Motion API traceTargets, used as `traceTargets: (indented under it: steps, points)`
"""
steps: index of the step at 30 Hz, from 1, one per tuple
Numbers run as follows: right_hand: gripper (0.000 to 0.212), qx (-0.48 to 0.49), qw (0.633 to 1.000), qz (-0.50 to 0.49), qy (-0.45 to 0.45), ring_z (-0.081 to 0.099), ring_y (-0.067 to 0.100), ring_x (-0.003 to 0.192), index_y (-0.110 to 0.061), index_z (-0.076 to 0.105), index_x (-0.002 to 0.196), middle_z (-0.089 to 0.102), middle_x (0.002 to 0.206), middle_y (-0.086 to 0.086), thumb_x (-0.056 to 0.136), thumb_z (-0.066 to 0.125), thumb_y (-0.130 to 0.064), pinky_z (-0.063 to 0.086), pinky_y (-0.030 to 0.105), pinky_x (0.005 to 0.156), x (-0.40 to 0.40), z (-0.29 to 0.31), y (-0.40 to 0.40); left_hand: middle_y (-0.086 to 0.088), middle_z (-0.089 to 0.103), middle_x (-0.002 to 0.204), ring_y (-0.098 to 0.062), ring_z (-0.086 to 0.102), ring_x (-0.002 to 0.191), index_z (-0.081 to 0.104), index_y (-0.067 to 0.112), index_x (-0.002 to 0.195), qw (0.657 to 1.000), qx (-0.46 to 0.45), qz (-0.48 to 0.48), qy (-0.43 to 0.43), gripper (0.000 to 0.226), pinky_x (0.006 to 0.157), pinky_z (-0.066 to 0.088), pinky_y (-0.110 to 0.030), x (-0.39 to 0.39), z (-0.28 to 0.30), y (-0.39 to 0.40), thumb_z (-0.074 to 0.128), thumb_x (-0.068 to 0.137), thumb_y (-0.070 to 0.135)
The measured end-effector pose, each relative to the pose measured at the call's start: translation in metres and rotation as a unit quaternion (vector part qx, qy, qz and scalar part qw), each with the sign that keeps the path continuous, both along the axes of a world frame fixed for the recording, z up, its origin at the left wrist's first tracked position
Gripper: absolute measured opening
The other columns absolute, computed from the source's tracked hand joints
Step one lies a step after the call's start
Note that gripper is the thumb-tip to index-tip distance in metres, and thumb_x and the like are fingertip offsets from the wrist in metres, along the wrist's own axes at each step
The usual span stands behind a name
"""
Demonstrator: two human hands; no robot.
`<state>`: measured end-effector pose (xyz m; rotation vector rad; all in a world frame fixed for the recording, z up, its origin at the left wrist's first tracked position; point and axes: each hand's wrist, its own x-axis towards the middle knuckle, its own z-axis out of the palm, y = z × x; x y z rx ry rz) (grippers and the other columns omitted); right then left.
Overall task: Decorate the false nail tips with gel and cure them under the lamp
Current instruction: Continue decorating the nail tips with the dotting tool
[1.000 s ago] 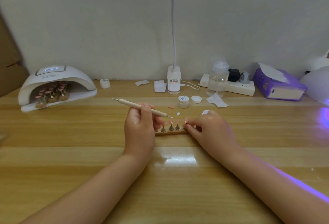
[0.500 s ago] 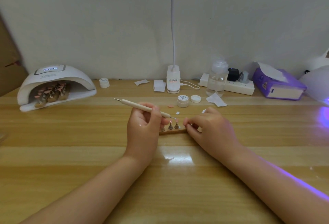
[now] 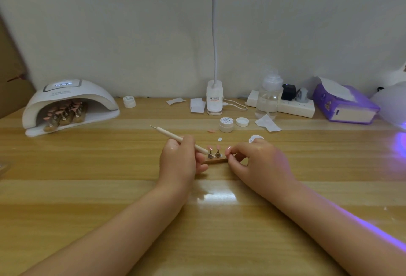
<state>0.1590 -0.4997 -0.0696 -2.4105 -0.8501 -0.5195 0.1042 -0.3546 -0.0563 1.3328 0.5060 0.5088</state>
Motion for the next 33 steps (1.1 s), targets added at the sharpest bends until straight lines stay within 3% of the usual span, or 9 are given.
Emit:
traceTargets:
  steps: [8,11,15,19,26,30,33]
  points:
    - [0.015,-0.003,1.0,0.0,0.029,0.049,0.006,0.075,-0.029,0.071,0.09,0.068,0.079,-0.014,0.087,0.057,-0.033,0.042,0.026,0.06,0.0,0.0,0.002,0.004,0.057,0.043,-0.002,0.054,0.042,0.049,0.007,0.081,0.999,0.028,0.002,-0.019,0.013,0.067,0.056,-0.038,0.006,-0.003,0.008,0.043,0.092,0.009]
    - [0.01,0.054,0.997,0.025,0.058,0.047,-0.001,0.062,-0.03,0.071,0.086,0.066,0.074,-0.018,0.084,0.062,-0.026,0.034,0.013,0.057,0.0,0.0,0.002,0.005,0.061,0.048,-0.003,0.056,0.045,0.051,0.007,0.084,0.998,0.057,0.001,-0.042,0.013,0.062,0.053,-0.033,0.005,-0.006,0.008,0.046,0.094,0.014]
    - [0.008,0.176,0.974,0.09,0.111,0.052,-0.004,0.056,-0.018,0.072,0.079,0.057,0.059,-0.021,0.08,0.068,-0.012,0.036,0.006,0.055,-0.004,-0.001,0.005,0.006,0.062,0.054,-0.007,0.06,0.054,0.049,0.017,0.086,0.982,0.107,0.013,-0.154,0.014,0.053,0.05,-0.021,-0.001,-0.004,0.004,0.048,0.098,0.023]
    - [0.006,0.193,0.965,0.144,0.099,0.051,0.001,0.055,-0.014,0.072,0.077,0.057,0.057,-0.02,0.081,0.07,-0.01,0.035,0.006,0.056,-0.007,-0.001,0.008,0.006,0.064,0.062,-0.005,0.06,0.057,0.045,0.019,0.087,0.955,0.172,-0.009,-0.24,0.014,0.055,0.05,-0.019,-0.007,-0.002,-0.002,0.048,0.091,0.032]
    - [0.018,0.2,0.965,0.142,0.091,0.052,0.002,0.057,-0.019,0.073,0.08,0.063,0.066,-0.015,0.079,0.068,-0.002,0.038,0.007,0.058,-0.002,-0.003,0.004,0.006,0.063,0.057,-0.004,0.061,0.058,0.042,0.02,0.083,0.947,0.217,-0.019,-0.236,0.012,0.059,0.05,-0.018,-0.007,-0.009,0.001,0.051,0.09,0.025]
    - [0.017,0.192,0.967,0.145,0.085,0.056,0.01,0.064,-0.02,0.074,0.086,0.067,0.071,-0.012,0.081,0.069,-0.004,0.043,0.012,0.06,0.0,-0.004,0.005,0.004,0.064,0.059,-0.006,0.061,0.059,0.049,0.021,0.086,0.946,0.216,-0.038,-0.24,0.007,0.06,0.05,-0.018,-0.005,-0.012,-0.002,0.047,0.091,0.025]
    - [0.016,0.191,0.968,0.144,0.075,0.057,0.012,0.066,-0.018,0.075,0.087,0.069,0.073,-0.006,0.081,0.07,-0.003,0.045,0.015,0.061,0.002,-0.006,0.005,0.003,0.063,0.061,-0.009,0.061,0.061,0.056,0.023,0.083,0.94,0.234,-0.042,-0.245,0.015,0.061,0.049,-0.02,-0.006,-0.013,-0.002,0.044,0.093,0.025]
